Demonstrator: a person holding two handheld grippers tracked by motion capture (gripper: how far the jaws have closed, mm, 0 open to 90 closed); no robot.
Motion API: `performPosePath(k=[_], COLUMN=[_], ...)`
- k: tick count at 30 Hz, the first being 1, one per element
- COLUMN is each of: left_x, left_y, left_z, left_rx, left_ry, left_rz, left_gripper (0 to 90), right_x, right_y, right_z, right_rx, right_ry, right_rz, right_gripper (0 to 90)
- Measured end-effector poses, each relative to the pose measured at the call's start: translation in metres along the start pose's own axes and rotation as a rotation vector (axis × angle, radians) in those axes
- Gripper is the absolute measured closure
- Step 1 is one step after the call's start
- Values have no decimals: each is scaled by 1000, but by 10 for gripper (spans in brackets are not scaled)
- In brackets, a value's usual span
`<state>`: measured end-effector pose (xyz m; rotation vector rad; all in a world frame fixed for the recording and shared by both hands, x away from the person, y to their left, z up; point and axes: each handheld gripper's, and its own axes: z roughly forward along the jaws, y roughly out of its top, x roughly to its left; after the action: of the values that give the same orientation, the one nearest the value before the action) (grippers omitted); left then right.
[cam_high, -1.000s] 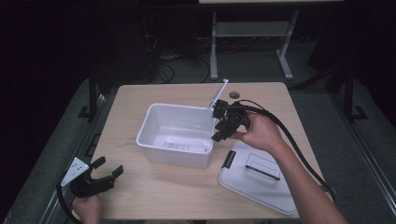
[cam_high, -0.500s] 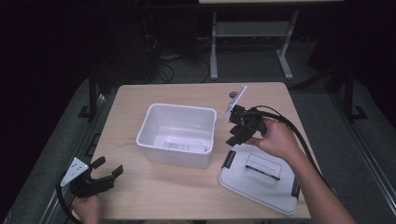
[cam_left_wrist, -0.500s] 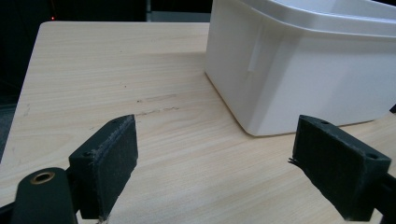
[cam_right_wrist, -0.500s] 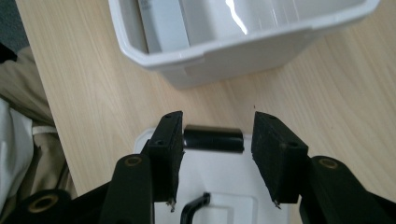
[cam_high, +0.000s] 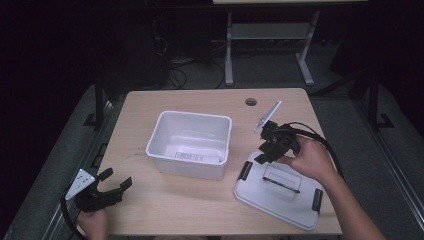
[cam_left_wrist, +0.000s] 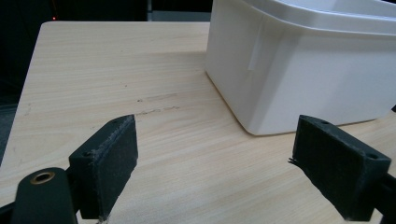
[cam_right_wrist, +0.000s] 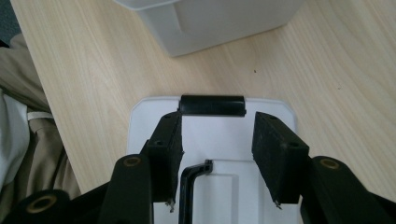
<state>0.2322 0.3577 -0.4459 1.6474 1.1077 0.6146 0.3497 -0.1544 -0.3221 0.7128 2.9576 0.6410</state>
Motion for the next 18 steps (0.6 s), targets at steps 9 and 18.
performPosePath(k=[9, 18], left_x=[-1, -1], left_y=[0, 0], left_z=[1, 1], left_rx=[7, 8], left_ry=[2, 5], left_rz=[5, 5], left_gripper=[132, 132], right_x=[0, 4], right_y=[-29, -50], right_z=[2, 6], right_rx=[-4, 17], right_ry=[0, -16], right_rz=[31, 35], right_gripper=[508, 505])
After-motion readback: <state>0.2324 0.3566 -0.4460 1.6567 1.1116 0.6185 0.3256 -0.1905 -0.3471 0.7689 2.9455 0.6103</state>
